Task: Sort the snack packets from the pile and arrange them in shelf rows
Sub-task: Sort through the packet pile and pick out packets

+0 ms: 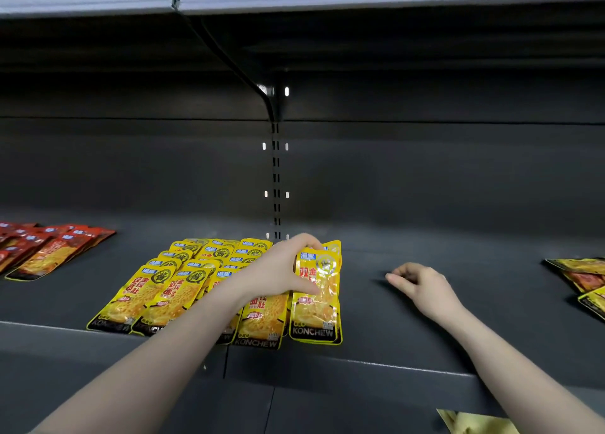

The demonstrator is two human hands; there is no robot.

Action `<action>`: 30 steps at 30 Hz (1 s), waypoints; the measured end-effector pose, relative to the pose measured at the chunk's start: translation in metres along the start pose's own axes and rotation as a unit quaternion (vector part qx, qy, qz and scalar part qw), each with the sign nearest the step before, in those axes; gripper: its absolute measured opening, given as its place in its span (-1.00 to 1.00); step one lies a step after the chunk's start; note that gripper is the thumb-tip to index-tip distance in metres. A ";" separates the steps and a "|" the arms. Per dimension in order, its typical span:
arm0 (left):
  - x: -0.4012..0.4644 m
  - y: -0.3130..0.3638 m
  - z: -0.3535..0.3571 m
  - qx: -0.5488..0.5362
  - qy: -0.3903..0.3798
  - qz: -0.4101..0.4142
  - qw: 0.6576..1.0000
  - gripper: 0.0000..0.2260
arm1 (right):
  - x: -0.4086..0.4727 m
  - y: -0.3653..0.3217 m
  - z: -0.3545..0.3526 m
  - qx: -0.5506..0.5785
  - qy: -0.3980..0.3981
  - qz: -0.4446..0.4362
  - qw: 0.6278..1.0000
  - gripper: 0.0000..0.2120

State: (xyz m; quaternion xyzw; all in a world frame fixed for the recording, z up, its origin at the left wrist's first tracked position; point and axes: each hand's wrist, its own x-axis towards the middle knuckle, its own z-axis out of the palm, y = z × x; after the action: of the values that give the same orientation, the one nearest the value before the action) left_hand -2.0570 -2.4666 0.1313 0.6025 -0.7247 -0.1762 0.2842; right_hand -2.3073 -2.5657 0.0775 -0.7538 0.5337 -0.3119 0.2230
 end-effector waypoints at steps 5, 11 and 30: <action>0.000 -0.006 0.004 -0.004 -0.016 0.010 1.000 -0.46 | 0.002 0.001 0.001 -0.010 -0.001 0.000 1.000 -0.87; 0.001 -0.017 0.012 0.031 -0.058 0.025 0.998 -0.45 | 0.005 0.002 0.003 -0.017 0.006 0.001 1.000 -0.84; 0.009 -0.023 0.019 0.129 0.001 0.067 0.989 -0.62 | -0.005 0.001 -0.008 -0.122 0.044 0.029 0.991 -0.79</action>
State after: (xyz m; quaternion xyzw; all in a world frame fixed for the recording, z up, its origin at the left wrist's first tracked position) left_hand -2.0520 -2.4822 0.1043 0.5843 -0.7799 -0.0609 0.2158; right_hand -2.3148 -2.5617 0.0814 -0.7453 0.5983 -0.2708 0.1151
